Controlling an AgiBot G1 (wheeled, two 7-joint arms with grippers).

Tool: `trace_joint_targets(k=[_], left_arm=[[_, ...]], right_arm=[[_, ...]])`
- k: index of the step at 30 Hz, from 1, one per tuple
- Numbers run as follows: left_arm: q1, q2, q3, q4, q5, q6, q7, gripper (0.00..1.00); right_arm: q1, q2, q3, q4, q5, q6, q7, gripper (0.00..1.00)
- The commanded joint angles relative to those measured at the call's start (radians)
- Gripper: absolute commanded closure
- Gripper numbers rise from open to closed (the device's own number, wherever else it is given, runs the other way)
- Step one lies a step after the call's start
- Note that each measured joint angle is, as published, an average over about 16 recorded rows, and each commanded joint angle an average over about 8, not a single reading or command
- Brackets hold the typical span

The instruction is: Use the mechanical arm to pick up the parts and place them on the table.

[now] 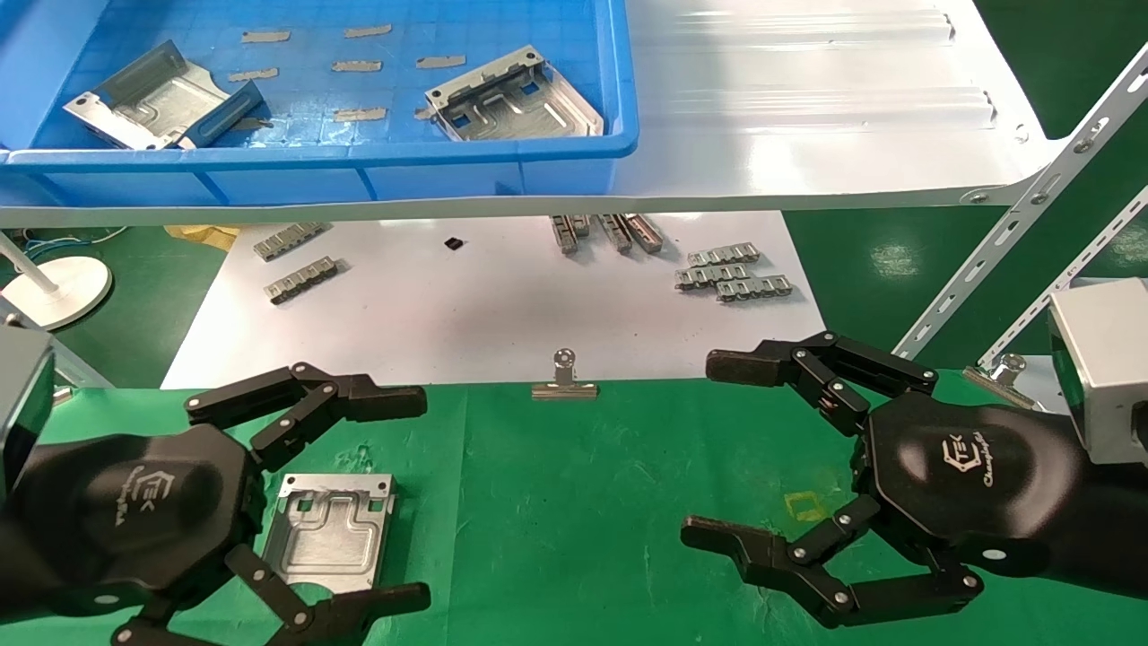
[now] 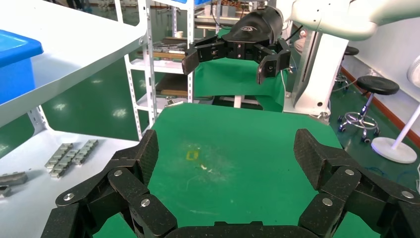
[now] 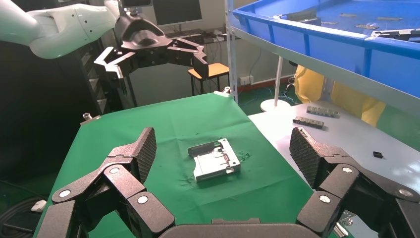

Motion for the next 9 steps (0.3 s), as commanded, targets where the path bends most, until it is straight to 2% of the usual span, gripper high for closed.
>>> trace_joint_targets(k=[1,9], left_arm=[[0.000,0.000,0.000,0.000,0.000,0.000,0.000,0.00],[0.000,0.000,0.001,0.001,0.001,0.000,0.001,0.00]], right_arm=[[0.000,0.000,0.000,0.000,0.000,0.000,0.000,0.00],[0.000,0.000,0.000,0.000,0.000,0.000,0.000,0.00]])
